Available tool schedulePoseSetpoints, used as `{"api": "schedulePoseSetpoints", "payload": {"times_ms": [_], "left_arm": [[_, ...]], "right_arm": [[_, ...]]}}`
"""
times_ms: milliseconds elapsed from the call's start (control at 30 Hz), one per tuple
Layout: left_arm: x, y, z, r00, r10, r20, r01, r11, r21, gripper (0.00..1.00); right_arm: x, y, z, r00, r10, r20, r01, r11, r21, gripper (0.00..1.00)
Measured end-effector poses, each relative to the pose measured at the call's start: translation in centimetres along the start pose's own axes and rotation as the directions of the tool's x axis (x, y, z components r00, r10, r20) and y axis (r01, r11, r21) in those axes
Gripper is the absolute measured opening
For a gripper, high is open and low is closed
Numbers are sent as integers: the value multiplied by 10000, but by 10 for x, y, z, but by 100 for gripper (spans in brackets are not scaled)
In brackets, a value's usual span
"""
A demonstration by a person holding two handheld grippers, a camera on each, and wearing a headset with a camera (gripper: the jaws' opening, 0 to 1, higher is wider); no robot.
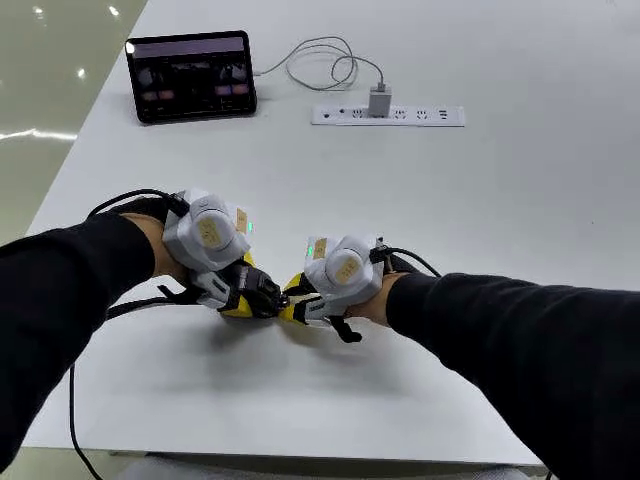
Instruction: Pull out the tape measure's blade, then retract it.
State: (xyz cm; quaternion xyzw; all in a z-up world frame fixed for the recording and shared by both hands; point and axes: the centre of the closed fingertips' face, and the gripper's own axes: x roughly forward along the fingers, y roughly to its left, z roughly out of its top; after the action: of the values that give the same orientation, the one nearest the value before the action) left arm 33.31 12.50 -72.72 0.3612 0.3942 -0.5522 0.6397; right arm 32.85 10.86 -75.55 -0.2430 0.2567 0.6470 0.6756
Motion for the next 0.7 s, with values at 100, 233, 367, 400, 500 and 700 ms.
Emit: {"api": "schedulePoseSetpoints", "payload": {"times_ms": [100,233,367,400,500,700], "left_arm": [[0,0,0,10000,14,34,-14,10000,-28,33],[0,-1,0,10000,25,35,-25,10000,-7,33],[-1,-1,1,9997,104,232,-102,9999,-54,33],[-1,-1,1,9996,114,247,-113,9999,-56,33],[-1,-1,1,9998,76,208,-74,9999,-69,33],[-2,-1,0,9997,7,242,-4,9999,-143,33]], "right_arm": [[1,-2,-1,9999,-124,-77,124,9999,-67,11],[1,-2,-2,9999,-66,-92,66,9999,80,11],[2,-2,-3,9998,1,-187,-3,9999,-105,12],[3,-2,-2,9997,17,-257,-18,10000,-42,12],[3,-2,-3,9989,45,-473,-63,9992,-389,11],[-2,-3,-5,9989,159,-449,-176,9991,-382,8]]}}
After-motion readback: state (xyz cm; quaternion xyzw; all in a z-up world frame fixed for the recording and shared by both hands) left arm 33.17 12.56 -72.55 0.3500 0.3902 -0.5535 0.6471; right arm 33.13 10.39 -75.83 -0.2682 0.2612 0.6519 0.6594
